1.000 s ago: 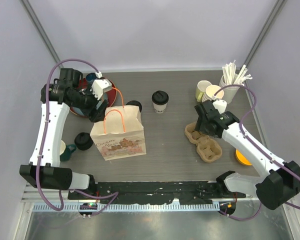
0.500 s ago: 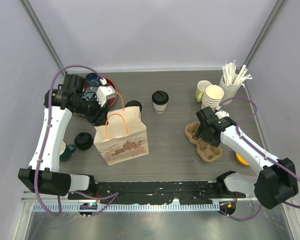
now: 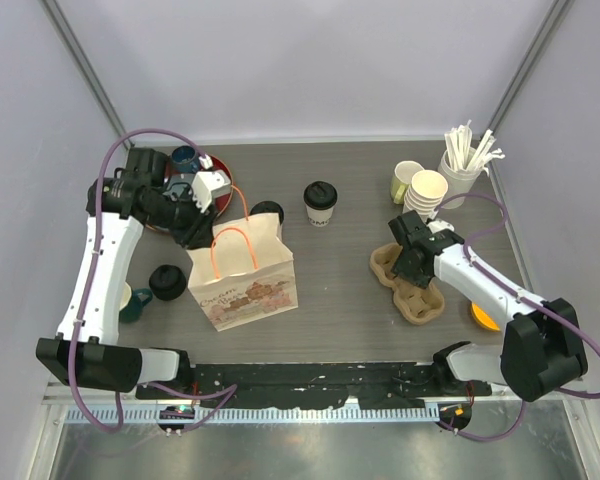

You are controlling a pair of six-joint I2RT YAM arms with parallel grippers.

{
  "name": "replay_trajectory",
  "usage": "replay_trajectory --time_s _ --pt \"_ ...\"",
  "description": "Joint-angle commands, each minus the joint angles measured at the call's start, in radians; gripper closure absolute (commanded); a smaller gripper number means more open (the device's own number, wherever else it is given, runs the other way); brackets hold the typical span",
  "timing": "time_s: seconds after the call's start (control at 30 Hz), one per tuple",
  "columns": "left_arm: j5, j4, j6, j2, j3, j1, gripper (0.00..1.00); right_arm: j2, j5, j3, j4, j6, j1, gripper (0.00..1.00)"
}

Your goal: Pack the takeout coffee

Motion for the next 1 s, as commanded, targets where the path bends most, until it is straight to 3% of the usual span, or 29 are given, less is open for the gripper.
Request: replay_trajectory --time_s 0.0,0.37,0.63,0.97 --pt "-0.002 -0.144 -0.005 -0.003 0.053 -0.003 0.64 -0.032 0.031 0.031 -0.008 -0.009 -0.003 0.75" --pt "-0.016 -0.138 -0.016 0.013 0.062 -0.003 0.63 -0.018 0.03 0.163 -0.085 -0.126 -0.005 0.76" --pt "-0.019 -0.122 -0.021 0.014 0.053 -0.003 0.63 0.046 -0.118 0.123 0.101 -0.265 0.003 0.78" --pt "-0.033 -0.106 -0.022 0.009 0.024 -0.003 0.63 0.143 -0.23 0.201 0.055 -0.416 0.001 0.42"
